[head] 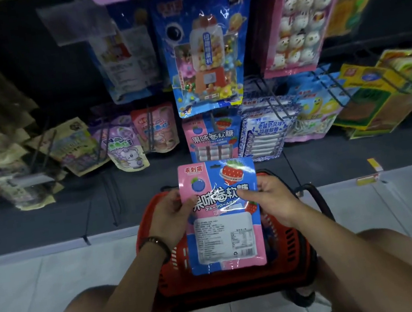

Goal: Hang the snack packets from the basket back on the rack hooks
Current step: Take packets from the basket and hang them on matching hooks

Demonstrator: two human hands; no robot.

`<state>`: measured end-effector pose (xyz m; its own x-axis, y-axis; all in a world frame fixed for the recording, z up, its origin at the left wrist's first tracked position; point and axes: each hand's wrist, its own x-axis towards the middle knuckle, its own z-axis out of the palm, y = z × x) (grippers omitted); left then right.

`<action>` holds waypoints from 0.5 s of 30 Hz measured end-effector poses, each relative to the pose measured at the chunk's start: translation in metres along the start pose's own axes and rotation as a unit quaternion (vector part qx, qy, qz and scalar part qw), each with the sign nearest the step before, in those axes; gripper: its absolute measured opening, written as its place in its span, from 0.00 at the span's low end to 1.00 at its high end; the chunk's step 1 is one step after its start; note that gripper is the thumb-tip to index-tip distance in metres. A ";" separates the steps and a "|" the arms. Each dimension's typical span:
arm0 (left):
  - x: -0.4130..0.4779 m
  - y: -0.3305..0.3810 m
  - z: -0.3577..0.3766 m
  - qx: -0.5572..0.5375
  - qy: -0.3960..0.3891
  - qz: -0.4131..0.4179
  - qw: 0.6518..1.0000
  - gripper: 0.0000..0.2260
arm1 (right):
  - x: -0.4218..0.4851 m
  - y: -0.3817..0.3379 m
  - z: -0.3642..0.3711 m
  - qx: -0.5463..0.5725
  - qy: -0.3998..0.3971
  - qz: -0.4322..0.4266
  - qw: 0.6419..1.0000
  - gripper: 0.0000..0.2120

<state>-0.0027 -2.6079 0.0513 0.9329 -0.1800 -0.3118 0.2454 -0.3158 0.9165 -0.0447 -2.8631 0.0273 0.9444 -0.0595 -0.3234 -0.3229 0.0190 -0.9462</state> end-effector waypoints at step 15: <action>-0.010 -0.028 0.067 0.031 -0.025 0.104 0.994 0.29 | 0.006 -0.005 0.042 0.038 0.028 -0.058 0.997 0.09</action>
<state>-0.0367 -2.6600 0.0121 0.9468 -0.2936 -0.1318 0.0313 -0.3234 0.9457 -0.0352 -2.8218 0.0303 0.9694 -0.1216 -0.2133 -0.2042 0.0835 -0.9754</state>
